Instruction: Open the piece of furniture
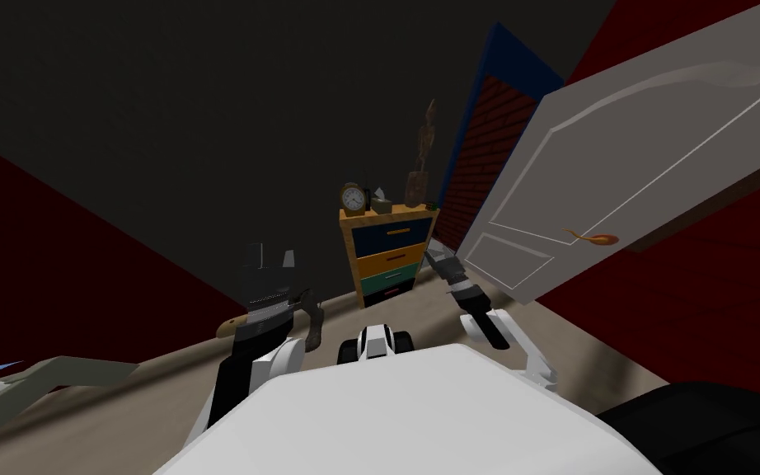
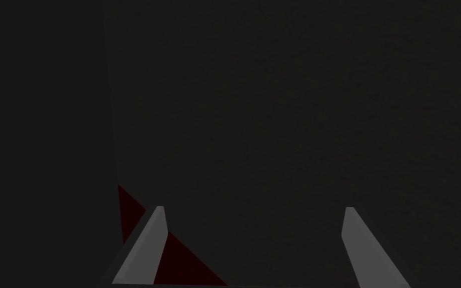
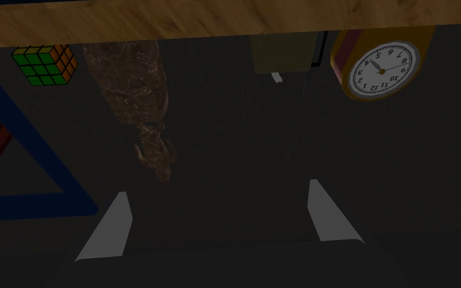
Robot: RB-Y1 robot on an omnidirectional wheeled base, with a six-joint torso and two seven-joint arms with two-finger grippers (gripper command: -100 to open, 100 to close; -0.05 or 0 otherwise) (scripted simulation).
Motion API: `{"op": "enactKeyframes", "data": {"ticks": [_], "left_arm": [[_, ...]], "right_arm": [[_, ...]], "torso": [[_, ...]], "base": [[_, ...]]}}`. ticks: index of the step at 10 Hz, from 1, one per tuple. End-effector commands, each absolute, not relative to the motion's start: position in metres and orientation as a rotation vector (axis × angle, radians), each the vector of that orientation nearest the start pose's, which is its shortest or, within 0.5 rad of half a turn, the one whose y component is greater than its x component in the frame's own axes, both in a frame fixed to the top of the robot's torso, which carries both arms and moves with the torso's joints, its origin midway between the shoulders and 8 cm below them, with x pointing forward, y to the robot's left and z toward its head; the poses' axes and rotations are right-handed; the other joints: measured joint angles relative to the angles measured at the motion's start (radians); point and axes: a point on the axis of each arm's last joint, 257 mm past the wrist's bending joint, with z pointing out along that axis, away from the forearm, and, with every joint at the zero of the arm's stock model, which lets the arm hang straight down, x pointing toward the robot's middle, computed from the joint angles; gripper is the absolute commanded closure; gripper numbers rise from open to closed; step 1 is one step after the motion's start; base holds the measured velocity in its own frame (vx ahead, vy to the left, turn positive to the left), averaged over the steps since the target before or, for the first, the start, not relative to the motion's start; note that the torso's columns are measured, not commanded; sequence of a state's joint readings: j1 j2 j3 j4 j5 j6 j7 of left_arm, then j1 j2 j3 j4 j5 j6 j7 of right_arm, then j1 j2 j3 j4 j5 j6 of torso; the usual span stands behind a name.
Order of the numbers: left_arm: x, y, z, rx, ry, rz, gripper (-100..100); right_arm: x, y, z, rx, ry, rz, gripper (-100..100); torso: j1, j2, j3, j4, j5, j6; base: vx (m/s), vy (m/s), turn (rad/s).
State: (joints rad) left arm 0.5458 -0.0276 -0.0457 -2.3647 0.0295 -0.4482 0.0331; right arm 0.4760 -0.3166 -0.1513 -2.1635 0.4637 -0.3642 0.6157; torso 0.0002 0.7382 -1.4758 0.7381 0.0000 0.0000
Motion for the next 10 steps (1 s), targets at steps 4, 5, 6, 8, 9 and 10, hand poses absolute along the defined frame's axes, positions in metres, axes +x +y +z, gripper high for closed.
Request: {"op": "enactKeyframes", "data": {"ticks": [4, 5, 6, 8, 9, 10], "left_arm": [[0.334, 0.275, 0.038, -0.720, 0.565, -1.378, 0], [0.334, 0.275, 0.038, -0.720, 0.565, -1.378, 0], [0.334, 0.275, 0.038, -0.720, 0.565, -1.378, 0], [0.334, 0.275, 0.038, -0.720, 0.565, -1.378, 0], [0.334, 0.275, 0.038, -0.720, 0.565, -1.378, 0], [0.334, 0.275, 0.038, -0.720, 0.565, -1.378, 0]], "right_arm": [[0.398, -0.307, -0.070, -0.305, 1.214, -0.089, -100], [0.398, -0.307, -0.070, -0.307, 1.214, -0.093, -100], [0.400, -0.312, -0.074, -0.362, 1.220, -0.168, -100], [0.403, -0.316, -0.079, -0.418, 1.223, -0.244, -100], [0.405, -0.321, -0.083, -0.468, 1.227, -0.310, -100], [0.405, -0.321, -0.083, -0.474, 1.226, -0.317, -100]], "torso": [[-0.002, 0.001, 0.001, 0.000, 0.000, 0.000], [-0.001, 0.000, 0.000, 0.000, 0.000, 0.000], [-0.001, 0.000, 0.000, 0.000, 0.000, 0.000], [0.001, -0.002, -0.001, -0.001, 0.000, 0.000], [0.000, 0.000, 0.000, 0.000, 0.000, 0.000], [0.000, 0.000, 0.000, 0.000, 0.000, 0.000]], "base": [[0.037, 0.059, 0.011], [0.029, 0.043, 0.009], [0.040, 0.051, 0.024], [0.051, 0.066, 0.034], [0.046, 0.061, 0.037], [0.039, 0.041, 0.020]]}}
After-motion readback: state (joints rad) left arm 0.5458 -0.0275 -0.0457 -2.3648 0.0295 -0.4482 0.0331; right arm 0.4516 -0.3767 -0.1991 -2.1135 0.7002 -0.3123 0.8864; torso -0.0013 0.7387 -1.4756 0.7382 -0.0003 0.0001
